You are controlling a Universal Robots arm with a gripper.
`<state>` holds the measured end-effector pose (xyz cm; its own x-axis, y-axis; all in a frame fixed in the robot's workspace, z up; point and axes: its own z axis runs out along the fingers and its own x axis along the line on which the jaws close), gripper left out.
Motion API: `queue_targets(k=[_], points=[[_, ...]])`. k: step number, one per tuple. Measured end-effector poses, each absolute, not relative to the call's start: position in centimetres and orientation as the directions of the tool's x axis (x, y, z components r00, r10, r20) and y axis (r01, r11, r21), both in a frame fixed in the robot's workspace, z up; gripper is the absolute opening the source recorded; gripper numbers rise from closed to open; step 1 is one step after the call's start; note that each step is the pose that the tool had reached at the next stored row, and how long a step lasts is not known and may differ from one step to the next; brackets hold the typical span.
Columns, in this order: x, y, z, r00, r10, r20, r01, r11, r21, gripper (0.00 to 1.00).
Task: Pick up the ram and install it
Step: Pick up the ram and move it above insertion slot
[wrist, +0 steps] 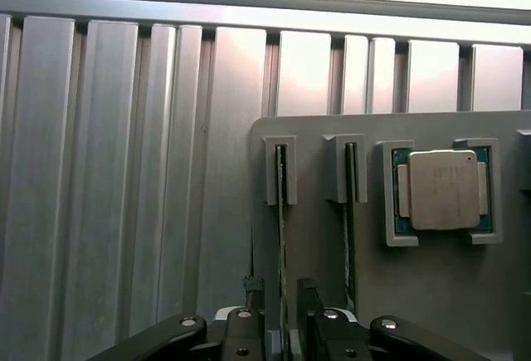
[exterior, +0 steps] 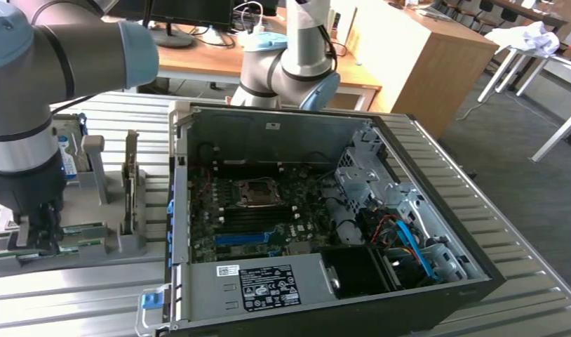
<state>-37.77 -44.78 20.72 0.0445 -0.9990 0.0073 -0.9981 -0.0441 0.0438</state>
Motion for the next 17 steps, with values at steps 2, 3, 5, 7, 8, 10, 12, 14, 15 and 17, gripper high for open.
queue_targets(k=[2, 3, 5, 7, 8, 10, 12, 14, 15, 17], points=[[-37.77, -44.78, 20.57, 0.044, -0.999, 0.008, -0.998, -0.044, 0.044, 0.30], [-37.77, -44.79, 20.50, 0.044, -0.999, 0.008, -0.998, -0.044, 0.044, 0.30], [-37.78, -44.80, 20.35, 0.044, -0.999, 0.008, -0.998, -0.044, 0.044, 0.30], [-37.78, -44.85, 20.23, 0.046, -0.999, 0.009, -0.998, -0.046, 0.044, 0.30], [-37.77, -44.89, 20.18, 0.050, -0.999, 0.009, -0.998, -0.050, 0.044, 0.30], [-37.77, -44.94, 20.10, 0.061, -0.998, 0.010, -0.997, -0.061, 0.044, 0.30], [-37.78, -44.98, 20.01, 0.070, -0.997, 0.011, -0.997, -0.070, 0.044, 0.30], [-37.78, -44.99, 19.92, 0.072, -0.997, 0.011, -0.996, -0.072, 0.044, 0.30], [-37.78, -44.99, 19.87, 0.072, -0.997, 0.011, -0.996, -0.072, 0.044, 0.30], [-37.78, -44.99, 19.78, 0.073, -0.997, 0.011, -0.996, -0.072, 0.044, 0.30]])
